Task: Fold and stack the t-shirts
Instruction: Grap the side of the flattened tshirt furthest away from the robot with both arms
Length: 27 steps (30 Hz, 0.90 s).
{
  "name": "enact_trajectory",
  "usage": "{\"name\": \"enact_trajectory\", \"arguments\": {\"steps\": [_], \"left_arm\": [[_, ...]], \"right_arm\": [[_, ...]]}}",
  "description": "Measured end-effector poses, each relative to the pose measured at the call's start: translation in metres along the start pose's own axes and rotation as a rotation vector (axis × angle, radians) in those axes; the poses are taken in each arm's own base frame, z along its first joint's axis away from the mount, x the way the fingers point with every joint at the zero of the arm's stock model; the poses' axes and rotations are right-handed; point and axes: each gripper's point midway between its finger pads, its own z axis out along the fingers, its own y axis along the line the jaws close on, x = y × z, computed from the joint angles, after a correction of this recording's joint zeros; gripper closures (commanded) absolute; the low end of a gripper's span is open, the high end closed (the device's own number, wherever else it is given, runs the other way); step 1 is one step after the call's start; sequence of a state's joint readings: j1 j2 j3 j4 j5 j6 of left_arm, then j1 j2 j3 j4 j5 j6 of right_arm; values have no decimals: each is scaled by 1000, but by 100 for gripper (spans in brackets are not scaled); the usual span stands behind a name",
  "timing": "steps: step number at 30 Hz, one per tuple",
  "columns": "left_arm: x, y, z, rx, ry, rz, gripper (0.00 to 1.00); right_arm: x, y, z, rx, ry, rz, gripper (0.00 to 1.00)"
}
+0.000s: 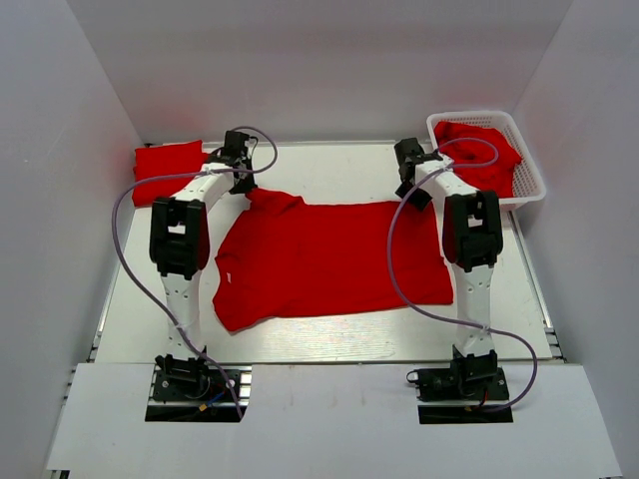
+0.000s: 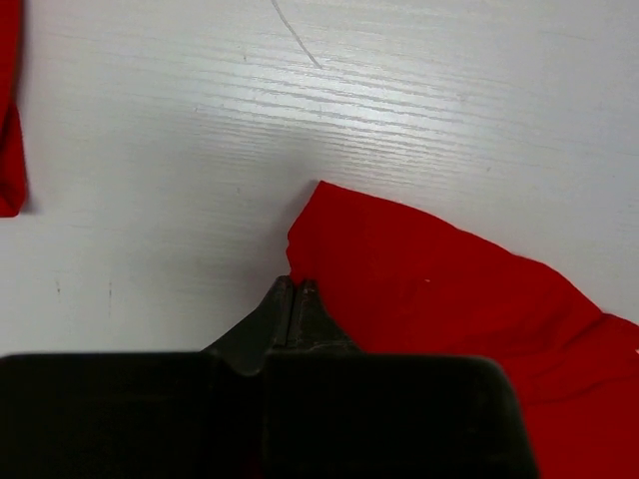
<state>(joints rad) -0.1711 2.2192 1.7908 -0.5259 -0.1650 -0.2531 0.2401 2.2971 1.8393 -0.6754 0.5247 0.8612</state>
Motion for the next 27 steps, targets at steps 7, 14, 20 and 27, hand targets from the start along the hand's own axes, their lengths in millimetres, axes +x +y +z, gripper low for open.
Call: {"name": "enact_trajectory", "arguments": {"steps": [7,14,20,27], "left_arm": [[-13,0,-26,17,-42,-17,100],[-17,2,-29,23,-49,-25,100],[-15,0,-33,49,-36,-23,100],[-13,4,-81,75,-48,-27,100]], "right_arm": [[-7,2,4,12,10,0,84],[-7,1,4,12,11,-23,100],[-7,-2,2,5,3,-39,100],[9,-24,-9,-11,16,-102,100]]}}
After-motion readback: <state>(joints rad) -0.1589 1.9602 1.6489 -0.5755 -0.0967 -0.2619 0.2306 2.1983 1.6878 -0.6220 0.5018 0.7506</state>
